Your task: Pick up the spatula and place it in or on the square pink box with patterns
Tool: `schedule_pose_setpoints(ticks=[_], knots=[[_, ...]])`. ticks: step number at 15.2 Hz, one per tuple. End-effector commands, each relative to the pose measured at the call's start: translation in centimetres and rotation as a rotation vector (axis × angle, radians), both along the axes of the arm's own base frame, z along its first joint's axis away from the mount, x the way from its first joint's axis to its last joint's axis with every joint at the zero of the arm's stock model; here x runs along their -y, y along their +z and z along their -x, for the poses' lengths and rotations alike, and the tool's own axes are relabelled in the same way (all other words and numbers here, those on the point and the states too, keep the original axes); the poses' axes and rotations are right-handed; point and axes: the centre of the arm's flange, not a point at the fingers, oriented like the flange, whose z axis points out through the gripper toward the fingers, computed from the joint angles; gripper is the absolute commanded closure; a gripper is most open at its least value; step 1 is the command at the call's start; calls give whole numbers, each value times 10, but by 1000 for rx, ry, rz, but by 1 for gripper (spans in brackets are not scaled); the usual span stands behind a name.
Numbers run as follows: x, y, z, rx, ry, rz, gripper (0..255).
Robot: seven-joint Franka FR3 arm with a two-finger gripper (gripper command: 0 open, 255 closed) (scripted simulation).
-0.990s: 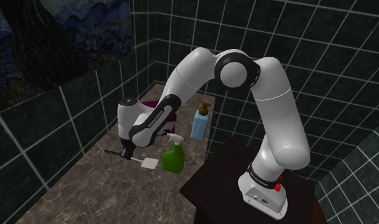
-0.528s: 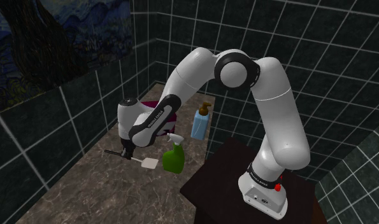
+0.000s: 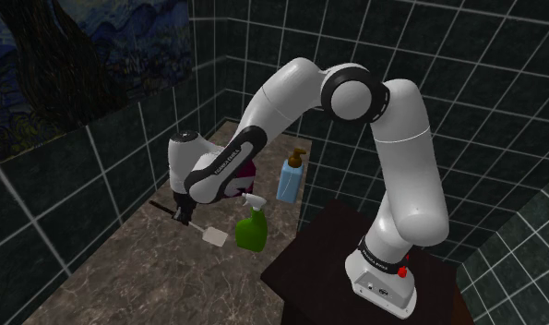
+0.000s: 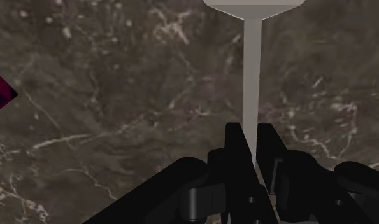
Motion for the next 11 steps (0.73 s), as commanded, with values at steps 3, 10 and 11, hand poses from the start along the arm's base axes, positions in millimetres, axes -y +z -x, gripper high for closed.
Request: schedule_pose_setpoints(ticks=[3, 10, 11], knots=[[1, 22, 0, 0, 0, 0, 255], [1, 59, 0, 0, 0, 0, 255], [1, 64, 0, 0, 0, 0, 255]])
